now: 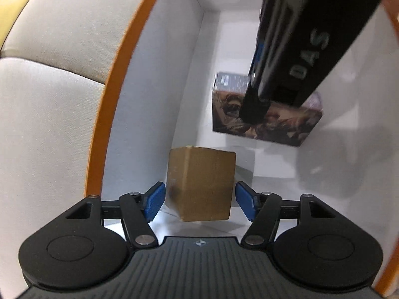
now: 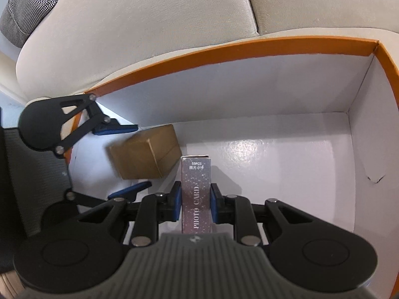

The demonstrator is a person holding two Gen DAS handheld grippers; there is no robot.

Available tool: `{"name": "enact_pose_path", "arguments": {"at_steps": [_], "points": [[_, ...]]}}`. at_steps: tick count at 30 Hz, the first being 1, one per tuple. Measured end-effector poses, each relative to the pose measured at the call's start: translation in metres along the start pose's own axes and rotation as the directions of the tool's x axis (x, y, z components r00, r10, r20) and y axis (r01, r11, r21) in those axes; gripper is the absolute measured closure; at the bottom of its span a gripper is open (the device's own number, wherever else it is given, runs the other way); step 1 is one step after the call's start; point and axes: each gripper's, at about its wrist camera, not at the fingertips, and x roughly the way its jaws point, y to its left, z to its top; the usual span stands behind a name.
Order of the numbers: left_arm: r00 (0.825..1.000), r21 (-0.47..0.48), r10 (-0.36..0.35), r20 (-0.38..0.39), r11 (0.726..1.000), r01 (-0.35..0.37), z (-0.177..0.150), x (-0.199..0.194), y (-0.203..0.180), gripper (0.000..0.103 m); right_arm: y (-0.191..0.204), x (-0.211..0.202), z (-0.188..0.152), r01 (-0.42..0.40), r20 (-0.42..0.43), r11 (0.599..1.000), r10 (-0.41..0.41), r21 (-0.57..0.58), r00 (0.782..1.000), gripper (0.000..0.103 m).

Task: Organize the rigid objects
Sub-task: 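Lower the brown box into the shoebox and open the left gripper while the right holds the card box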

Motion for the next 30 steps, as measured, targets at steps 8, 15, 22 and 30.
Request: {"name": "enact_pose_path", "arguments": {"at_steps": [8,15,22,30], "points": [[0.998,-0.09,-0.06,0.01,0.994,0.06,-0.003,-0.004,0.01,0.032,-0.002,0.001,0.006,-0.006,-0.021,1.0,0.006,-0.005,1.0,0.08],[0.999,-0.075,0.037,-0.002,0.996,-0.037,-0.002,0.004,0.016,0.044,0.007,0.015,0.006,-0.049,-0.02,0.997,0.05,0.061,0.999,0.08],[0.996,-0.106,0.086,-0.004,0.991,-0.086,-0.005,0.013,0.027,0.052,0.009,0.019,0.035,-0.055,0.044,0.992,0.051,0.115,0.998,0.08],[0.997,-0.218,0.073,0.03,0.974,-0.065,-0.009,0.019,0.05,0.053,-0.002,0.035,0.058,-0.09,0.062,0.98,0.08,0.175,0.995,0.08]]}}
